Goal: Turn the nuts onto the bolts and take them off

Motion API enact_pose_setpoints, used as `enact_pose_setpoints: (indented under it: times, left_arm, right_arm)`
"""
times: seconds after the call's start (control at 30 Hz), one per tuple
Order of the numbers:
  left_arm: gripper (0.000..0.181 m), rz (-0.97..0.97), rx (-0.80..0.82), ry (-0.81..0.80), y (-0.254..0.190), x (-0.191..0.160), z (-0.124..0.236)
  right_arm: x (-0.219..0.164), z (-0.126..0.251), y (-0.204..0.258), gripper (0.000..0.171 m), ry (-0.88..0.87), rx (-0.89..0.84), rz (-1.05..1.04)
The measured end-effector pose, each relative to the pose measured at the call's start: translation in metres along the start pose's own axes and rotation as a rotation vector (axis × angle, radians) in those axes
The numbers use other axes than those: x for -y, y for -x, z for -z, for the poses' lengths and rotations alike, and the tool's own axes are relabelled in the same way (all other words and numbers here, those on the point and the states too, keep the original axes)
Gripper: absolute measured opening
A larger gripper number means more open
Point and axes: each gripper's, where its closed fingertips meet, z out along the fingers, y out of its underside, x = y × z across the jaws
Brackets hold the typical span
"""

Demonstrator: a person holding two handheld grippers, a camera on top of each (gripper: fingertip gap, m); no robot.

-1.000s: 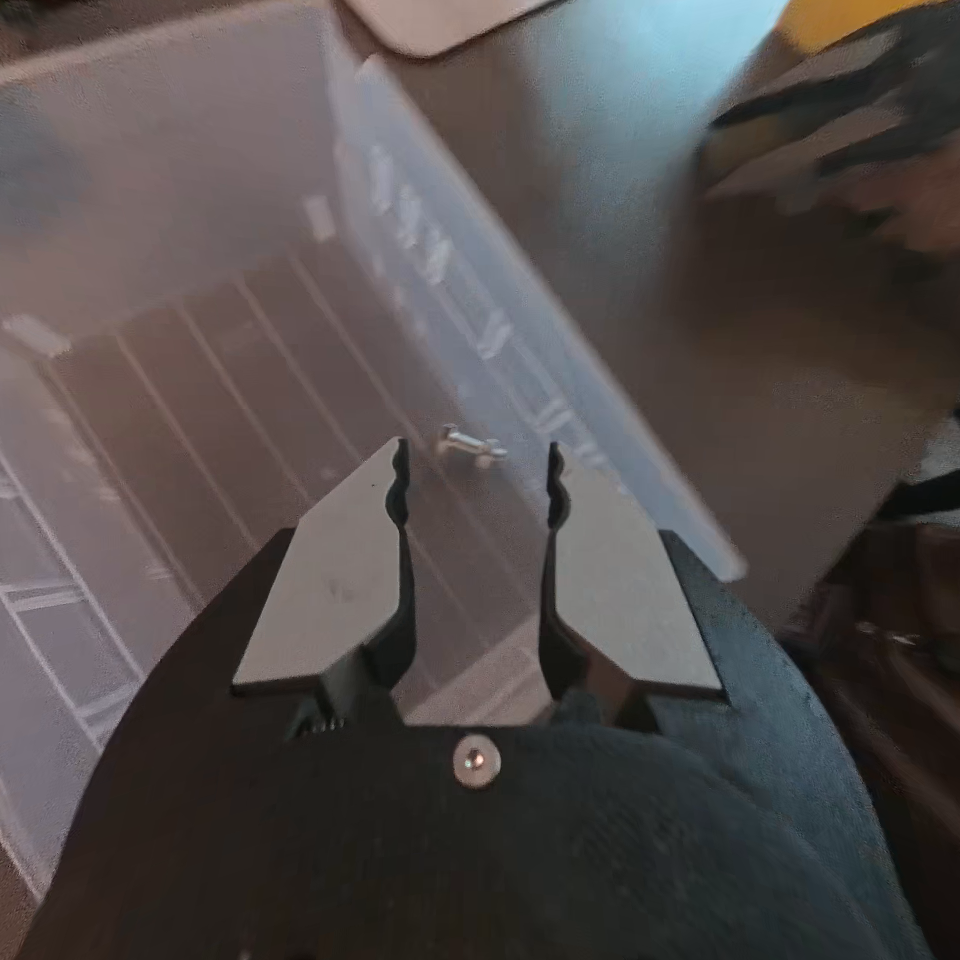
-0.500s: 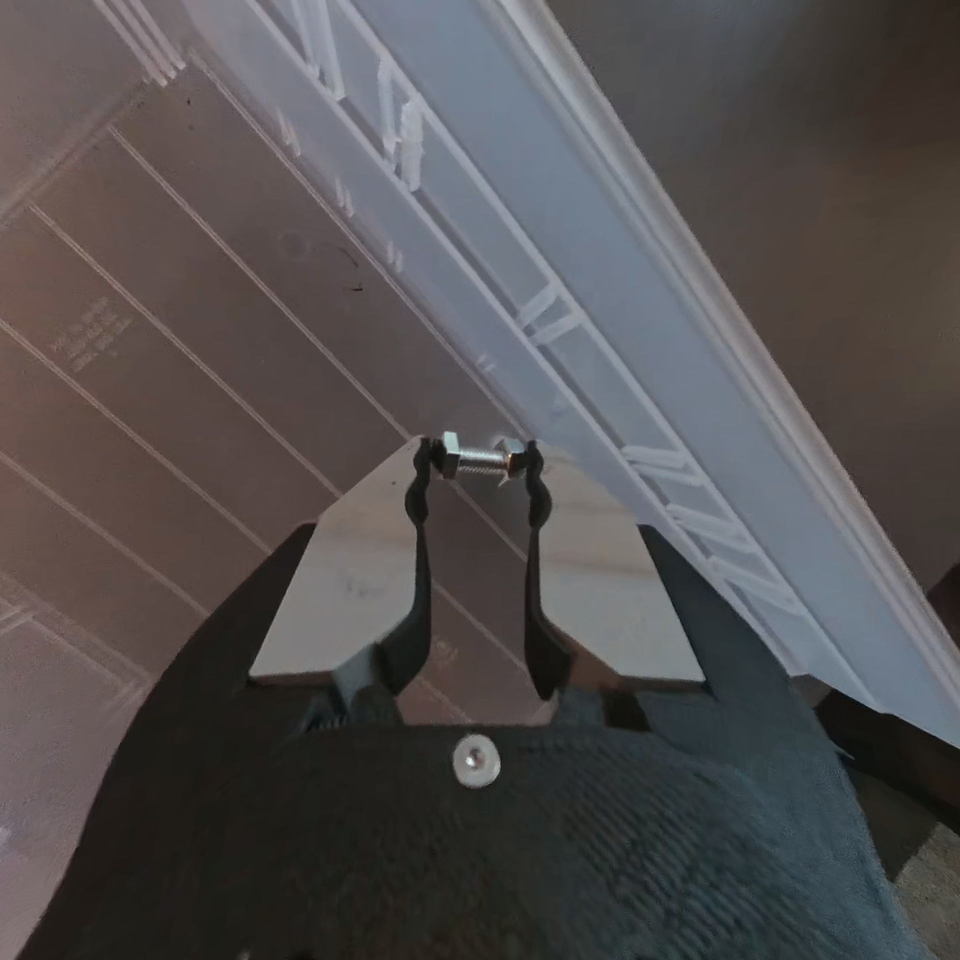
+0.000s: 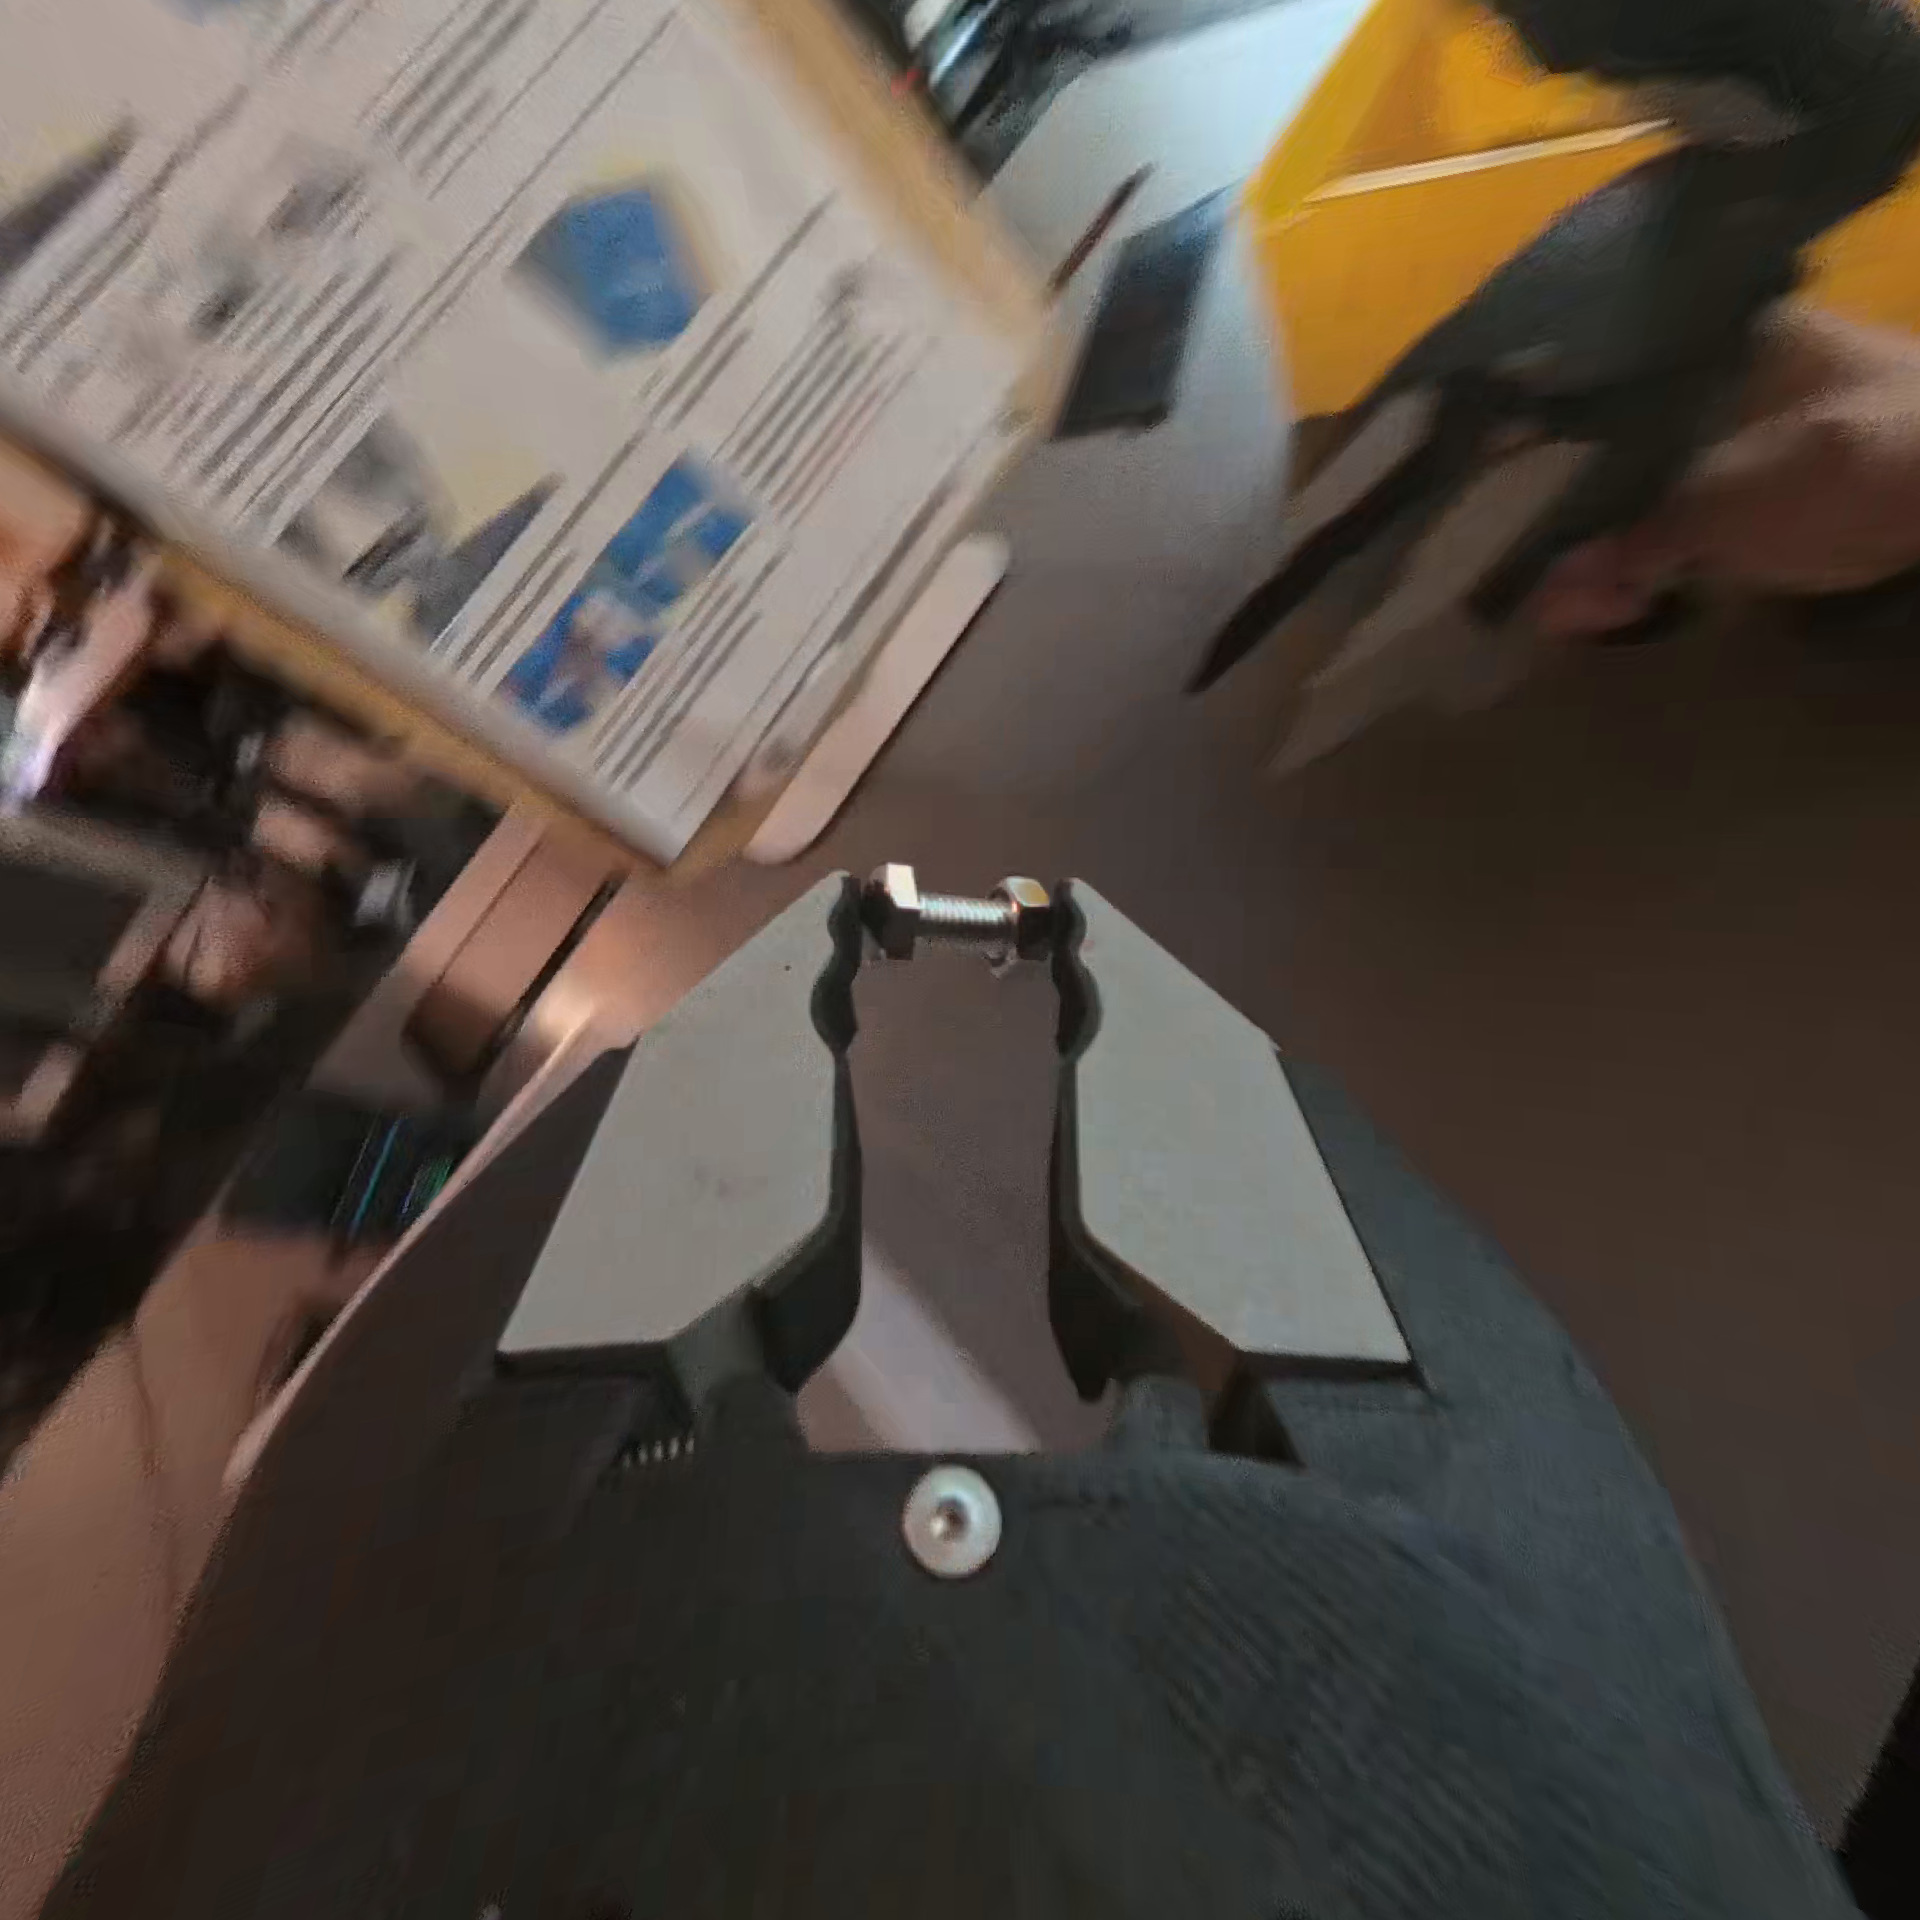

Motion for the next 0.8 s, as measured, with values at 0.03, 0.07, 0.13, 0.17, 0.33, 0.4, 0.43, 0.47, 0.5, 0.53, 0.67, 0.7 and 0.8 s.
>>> enact_pose_setpoints:
  times: [0.03, 0.07, 0.13, 0.17, 0.33, 0.4, 0.43, 0.47, 0.5, 0.53, 0.67, 0.7, 0.8]
  left_arm:
    - [0.035, -0.068, -0.026, -0.077, -0.024, 0.015, -0.012]
    - [0.035, -0.131, -0.03, -0.144, -0.043, 0.025, -0.025]
    - [0.035, -0.19, -0.038, -0.204, -0.068, 0.032, -0.052]
    - [0.035, -0.203, -0.041, -0.238, -0.075, 0.036, -0.063]
    - [0.035, -0.205, 0.042, -0.37, -0.073, 0.045, -0.092]
    - [0.035, -0.229, 0.03, -0.361, -0.078, 0.041, -0.101]
    - [0.034, -0.252, 0.029, -0.354, -0.08, 0.038, -0.104]
    - [0.034, -0.279, 0.029, -0.349, -0.083, 0.036, -0.106]
    - [0.031, -0.301, 0.035, -0.343, -0.085, 0.035, -0.107]
    - [0.031, -0.317, 0.046, -0.341, -0.085, 0.034, -0.107]
    - [0.03, -0.301, -0.045, -0.283, -0.095, 0.015, -0.122]
    - [0.031, -0.301, -0.067, -0.26, -0.098, 0.007, -0.127]
    - [0.031, -0.327, -0.094, -0.245, -0.102, 0.0, -0.129]
  right_arm:
    - [0.007, 0.004, 0.007, 0.049, -0.04, 0.053, -0.019]
    - [0.013, 0.008, 0.011, 0.049, -0.079, 0.093, -0.039]
    - [0.022, 0.018, 0.015, 0.044, -0.138, 0.152, -0.08]
    - [0.025, 0.022, 0.016, 0.04, -0.151, 0.179, -0.102]
    - [0.039, 0.044, 0.004, 0.019, -0.235, 0.176, -0.134]
    - [0.045, 0.049, 0.008, 0.023, -0.277, 0.224, -0.148]
    - [0.047, 0.05, 0.01, 0.028, -0.289, 0.244, -0.165]
    - [0.046, 0.049, 0.012, 0.03, -0.284, 0.263, -0.174]
    - [0.044, 0.047, 0.013, 0.033, -0.268, 0.271, -0.181]
    - [0.04, 0.044, 0.014, 0.033, -0.241, 0.277, -0.18]
    - [0.005, 0.02, 0.009, 0.024, -0.042, 0.206, -0.131]
    - [-0.004, 0.013, 0.004, 0.027, 0.003, 0.181, -0.137]
    - [-0.012, 0.006, 0.015, 0.008, 0.046, 0.277, -0.183]
